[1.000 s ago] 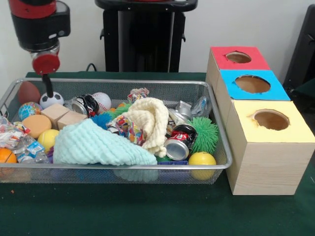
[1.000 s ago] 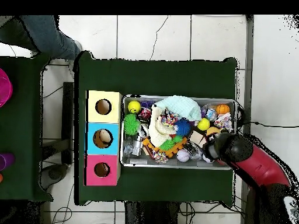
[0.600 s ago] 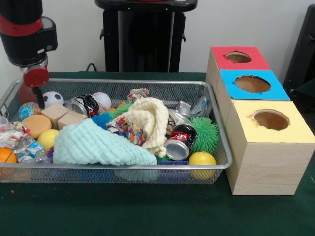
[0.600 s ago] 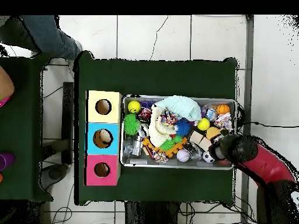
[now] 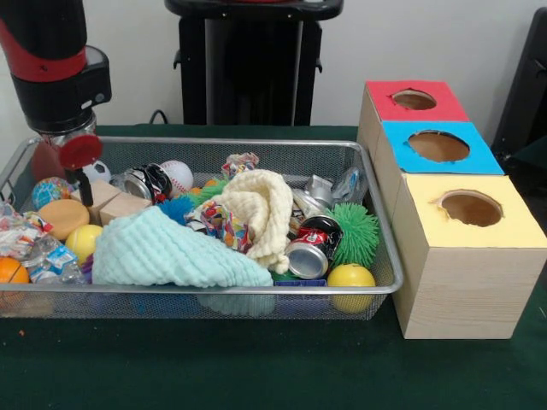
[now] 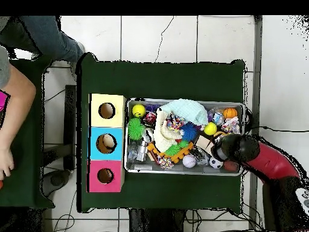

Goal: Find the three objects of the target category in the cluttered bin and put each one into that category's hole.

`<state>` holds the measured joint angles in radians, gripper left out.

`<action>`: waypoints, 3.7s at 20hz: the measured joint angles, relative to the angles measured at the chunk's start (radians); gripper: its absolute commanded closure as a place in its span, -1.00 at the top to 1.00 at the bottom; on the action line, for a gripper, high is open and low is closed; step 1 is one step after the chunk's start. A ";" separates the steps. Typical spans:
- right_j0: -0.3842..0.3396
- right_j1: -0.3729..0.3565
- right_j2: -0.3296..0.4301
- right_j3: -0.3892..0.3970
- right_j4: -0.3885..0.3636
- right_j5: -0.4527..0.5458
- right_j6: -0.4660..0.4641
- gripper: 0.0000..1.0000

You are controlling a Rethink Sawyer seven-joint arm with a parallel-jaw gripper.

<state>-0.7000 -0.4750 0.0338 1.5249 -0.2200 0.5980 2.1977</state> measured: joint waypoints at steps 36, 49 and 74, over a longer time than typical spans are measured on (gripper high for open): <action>0.073 -0.059 0.068 0.016 -0.071 0.052 0.000 1.00; 0.182 -0.061 0.006 0.130 -0.055 -0.145 0.000 1.00; 0.256 -0.061 -0.090 0.383 0.049 -0.308 0.002 1.00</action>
<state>-0.4439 -0.5360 -0.0562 1.9081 -0.1708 0.2897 2.1998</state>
